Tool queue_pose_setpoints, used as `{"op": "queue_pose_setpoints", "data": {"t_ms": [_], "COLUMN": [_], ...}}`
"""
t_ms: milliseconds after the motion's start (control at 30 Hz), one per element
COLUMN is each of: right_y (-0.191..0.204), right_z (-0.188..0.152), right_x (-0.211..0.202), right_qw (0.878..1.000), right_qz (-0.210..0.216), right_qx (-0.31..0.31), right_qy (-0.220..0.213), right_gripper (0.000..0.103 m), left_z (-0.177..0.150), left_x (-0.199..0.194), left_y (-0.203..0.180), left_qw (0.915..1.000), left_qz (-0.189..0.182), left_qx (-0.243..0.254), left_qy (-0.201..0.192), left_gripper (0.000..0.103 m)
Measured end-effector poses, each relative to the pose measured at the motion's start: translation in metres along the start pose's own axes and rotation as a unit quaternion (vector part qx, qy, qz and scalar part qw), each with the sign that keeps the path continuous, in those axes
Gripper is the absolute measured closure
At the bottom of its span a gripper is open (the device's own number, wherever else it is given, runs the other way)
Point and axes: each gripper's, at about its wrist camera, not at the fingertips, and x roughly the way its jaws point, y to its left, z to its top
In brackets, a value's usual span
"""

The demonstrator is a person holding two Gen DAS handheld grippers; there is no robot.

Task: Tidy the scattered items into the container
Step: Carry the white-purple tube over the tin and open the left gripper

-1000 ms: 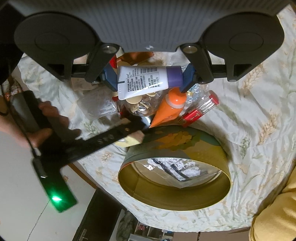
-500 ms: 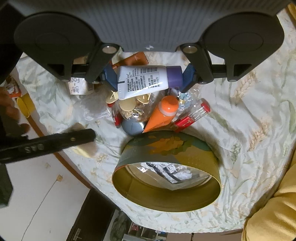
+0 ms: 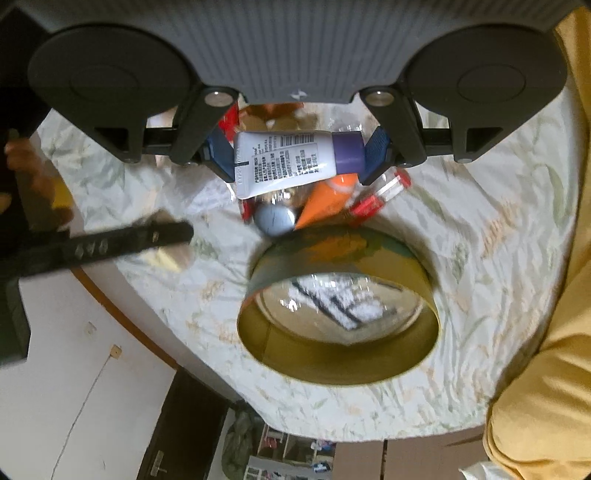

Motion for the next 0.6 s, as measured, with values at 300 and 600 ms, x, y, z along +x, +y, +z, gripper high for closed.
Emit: {"op": "queue_pose_setpoints", "data": {"t_ms": [300,600], "right_y": [-0.004,-0.002], "right_z": [0.002,0.004], "right_x": [0.0,0.003], "right_qw": [1.0,1.0], "right_qz": [0.006,0.007], "right_qx": [0.012,0.012], "right_qy": [-0.005,-0.001], "right_gripper": [0.038,0.038], "left_z": [0.036,0.069], "left_x": [-0.011,0.0], "left_y": [0.001,0.003], "left_qw": [0.9997,0.999], "left_qz": [0.002,0.01], "left_qx": [0.006,0.026], "left_qy": [-0.025,-0.035], "left_gripper": [0.03,0.03]}}
